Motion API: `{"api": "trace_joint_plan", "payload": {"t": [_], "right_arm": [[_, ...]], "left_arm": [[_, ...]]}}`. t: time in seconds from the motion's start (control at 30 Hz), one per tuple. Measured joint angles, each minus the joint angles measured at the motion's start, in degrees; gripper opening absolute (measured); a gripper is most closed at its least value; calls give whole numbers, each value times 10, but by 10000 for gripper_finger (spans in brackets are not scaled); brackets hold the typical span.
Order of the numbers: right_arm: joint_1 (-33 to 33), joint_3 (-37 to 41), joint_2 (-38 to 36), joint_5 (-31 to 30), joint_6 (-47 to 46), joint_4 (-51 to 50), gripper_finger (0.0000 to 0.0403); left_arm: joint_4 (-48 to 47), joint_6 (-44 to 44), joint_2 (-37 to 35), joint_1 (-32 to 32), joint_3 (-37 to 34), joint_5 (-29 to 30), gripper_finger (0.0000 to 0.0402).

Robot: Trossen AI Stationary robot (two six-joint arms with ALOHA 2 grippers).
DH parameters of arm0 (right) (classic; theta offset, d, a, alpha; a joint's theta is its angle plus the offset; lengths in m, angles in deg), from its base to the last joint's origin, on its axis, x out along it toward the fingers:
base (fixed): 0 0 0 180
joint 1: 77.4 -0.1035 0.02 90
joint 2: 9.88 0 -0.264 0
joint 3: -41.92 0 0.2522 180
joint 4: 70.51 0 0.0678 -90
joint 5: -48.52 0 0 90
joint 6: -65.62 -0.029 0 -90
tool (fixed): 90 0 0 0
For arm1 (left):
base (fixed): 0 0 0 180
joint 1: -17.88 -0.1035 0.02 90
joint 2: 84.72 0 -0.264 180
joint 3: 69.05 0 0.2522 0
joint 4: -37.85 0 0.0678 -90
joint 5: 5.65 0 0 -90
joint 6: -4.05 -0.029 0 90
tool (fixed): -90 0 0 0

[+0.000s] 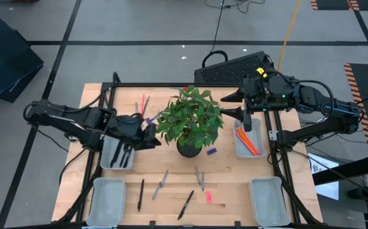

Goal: Sort crayons/erasers/pens/pencils in bins
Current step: Put the black pen into the top left gray bin

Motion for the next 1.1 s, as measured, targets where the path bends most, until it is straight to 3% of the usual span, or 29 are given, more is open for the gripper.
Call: {"api": "trace_joint_plan", "payload": {"t": [0.2,0.37,0.47,0.7,0.93,1.1], "right_arm": [[0,0,0,0,0,0,212],[0,0,0,0,0,0,212],[0,0,0,0,0,0,212],[0,0,0,0,0,0,212],[0,0,0,0,0,0,212],[0,0,0,0,0,0,212]], "left_arm": [[79,-205,32,7,0,3,177],[78,-404,46,2,0,-40,177],[65,-479,51,-3,0,-68,177],[93,-483,51,51,0,-96,177],[200,-487,73,149,0,-39,177],[203,-441,113,197,0,-50,177]]}}
